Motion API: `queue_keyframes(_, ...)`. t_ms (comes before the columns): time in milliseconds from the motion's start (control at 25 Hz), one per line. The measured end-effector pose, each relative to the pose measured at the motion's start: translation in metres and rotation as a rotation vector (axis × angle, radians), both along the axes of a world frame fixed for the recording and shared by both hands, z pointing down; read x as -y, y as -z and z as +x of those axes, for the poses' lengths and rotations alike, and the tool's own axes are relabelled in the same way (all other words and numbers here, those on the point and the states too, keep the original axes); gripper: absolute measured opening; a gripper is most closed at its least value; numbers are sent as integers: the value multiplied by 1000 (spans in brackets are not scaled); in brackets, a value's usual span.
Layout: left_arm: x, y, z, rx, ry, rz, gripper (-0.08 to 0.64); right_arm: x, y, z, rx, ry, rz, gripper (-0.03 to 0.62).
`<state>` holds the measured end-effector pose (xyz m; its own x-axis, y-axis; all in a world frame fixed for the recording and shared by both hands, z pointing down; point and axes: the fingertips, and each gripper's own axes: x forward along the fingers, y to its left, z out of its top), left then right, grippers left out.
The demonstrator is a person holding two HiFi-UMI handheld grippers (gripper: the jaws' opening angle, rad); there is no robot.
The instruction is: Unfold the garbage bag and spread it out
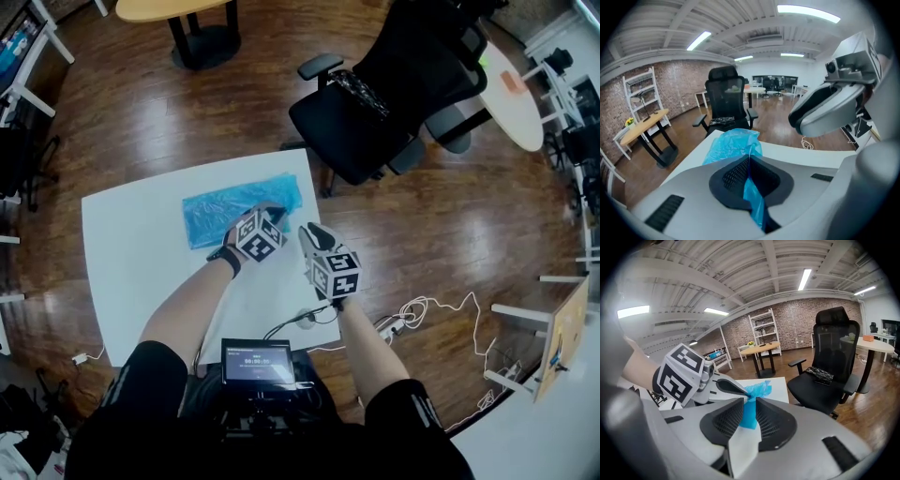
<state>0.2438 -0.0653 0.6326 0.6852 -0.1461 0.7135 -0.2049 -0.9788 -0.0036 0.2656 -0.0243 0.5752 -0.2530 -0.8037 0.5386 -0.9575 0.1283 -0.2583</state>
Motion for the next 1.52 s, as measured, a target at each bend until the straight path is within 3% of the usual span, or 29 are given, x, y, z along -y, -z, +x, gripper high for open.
queue_keyframes(560, 1, 65, -20, -169, 13, 56, 0, 35, -31, -31, -72, 116, -52, 103)
queue_keyframes(960, 11, 81, -36, -219, 57, 75, 0, 57, -82, -69, -142, 235, -167, 103)
queue_keyframes(1320, 27, 100, -53, -277, 98, 92, 0, 58, -114, -86, -190, 256, -265, 104)
queue_keyframes(1520, 39, 107, -81, -309, 159, 100, 0, 62, -116, -84, -189, 218, -250, 104)
